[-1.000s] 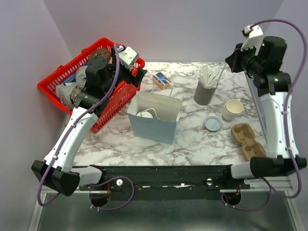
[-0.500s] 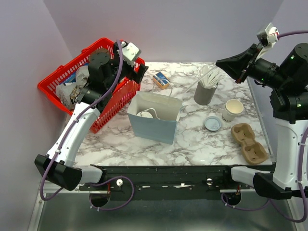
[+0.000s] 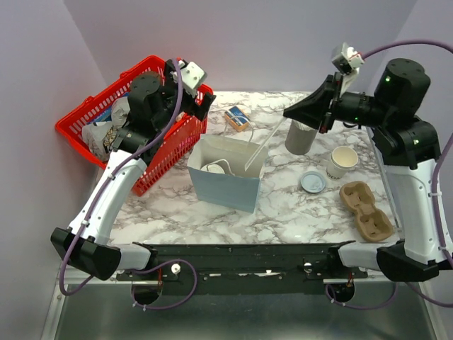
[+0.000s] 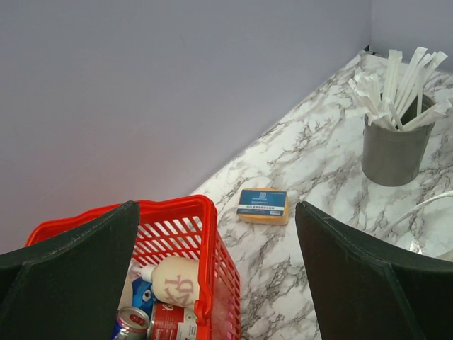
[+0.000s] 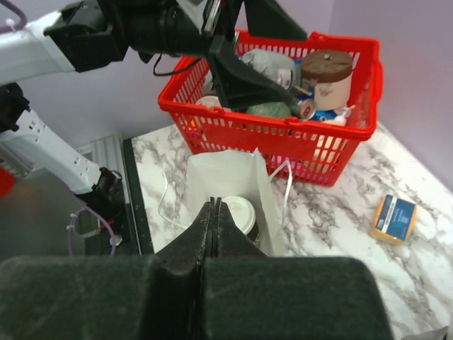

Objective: Pack the takeout coffee

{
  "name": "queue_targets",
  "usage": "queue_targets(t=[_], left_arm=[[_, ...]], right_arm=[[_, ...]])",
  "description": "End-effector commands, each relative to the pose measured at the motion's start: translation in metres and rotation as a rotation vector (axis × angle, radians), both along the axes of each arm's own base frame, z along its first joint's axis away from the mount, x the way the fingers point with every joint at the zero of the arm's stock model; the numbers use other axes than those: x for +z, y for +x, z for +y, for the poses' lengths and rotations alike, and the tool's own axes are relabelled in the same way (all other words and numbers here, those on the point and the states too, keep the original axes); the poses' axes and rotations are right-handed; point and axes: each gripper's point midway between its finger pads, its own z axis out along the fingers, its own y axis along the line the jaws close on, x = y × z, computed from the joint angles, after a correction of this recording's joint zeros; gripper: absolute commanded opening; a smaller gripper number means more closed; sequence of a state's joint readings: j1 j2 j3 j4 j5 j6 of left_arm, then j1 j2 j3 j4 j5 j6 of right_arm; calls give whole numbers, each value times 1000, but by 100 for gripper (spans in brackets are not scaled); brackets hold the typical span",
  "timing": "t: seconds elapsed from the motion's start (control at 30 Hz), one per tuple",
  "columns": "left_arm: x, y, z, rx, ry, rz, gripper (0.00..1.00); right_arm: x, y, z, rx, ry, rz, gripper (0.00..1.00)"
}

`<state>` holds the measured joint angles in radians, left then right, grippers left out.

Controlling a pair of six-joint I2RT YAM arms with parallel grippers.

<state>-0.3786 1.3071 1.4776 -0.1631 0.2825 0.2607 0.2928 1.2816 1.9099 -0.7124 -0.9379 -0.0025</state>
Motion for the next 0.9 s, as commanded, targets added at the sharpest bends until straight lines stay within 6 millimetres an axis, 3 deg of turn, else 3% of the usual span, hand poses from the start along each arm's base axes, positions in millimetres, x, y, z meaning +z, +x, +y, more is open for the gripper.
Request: queue_targets(t=[0.0,0.07,0.13,0.17,0.27,0.33,0.43,0.53,0.67,0.77,0.87], left_arm=[[16,-4,10,29,-10,-48,98],[17,-5,11,31,-8,-54,98],[17,-6,12,33,-3,-55,98],[17,-7,13,34,-3,-55,99],[17,-6,14,39,-1,-59,98],[18,-5,15,45,-6,-59,98],[17,-1,17,70,-28,-43,98],[18,3,26,126,-74,-20,98],[11,6,31,161,-101,4,98],[4,13,35,184,-105,19,98],[5,20,39,203,-127,30,98]], right_arm=[[-26,19,9,-61,-60,26,1],[-26,32,7,-111,-68,31,4],[-32,44,7,-141,-79,50,30],[-31,46,8,-143,-78,48,59],[-30,46,10,-127,-73,50,87],[-29,43,12,-109,-68,53,98],[-32,44,10,-116,-78,42,100],[-31,65,-4,-261,-95,10,100],[-26,113,-55,-693,-67,37,100],[-26,132,-87,-905,-82,55,100],[-27,141,-105,-1017,-99,26,100]])
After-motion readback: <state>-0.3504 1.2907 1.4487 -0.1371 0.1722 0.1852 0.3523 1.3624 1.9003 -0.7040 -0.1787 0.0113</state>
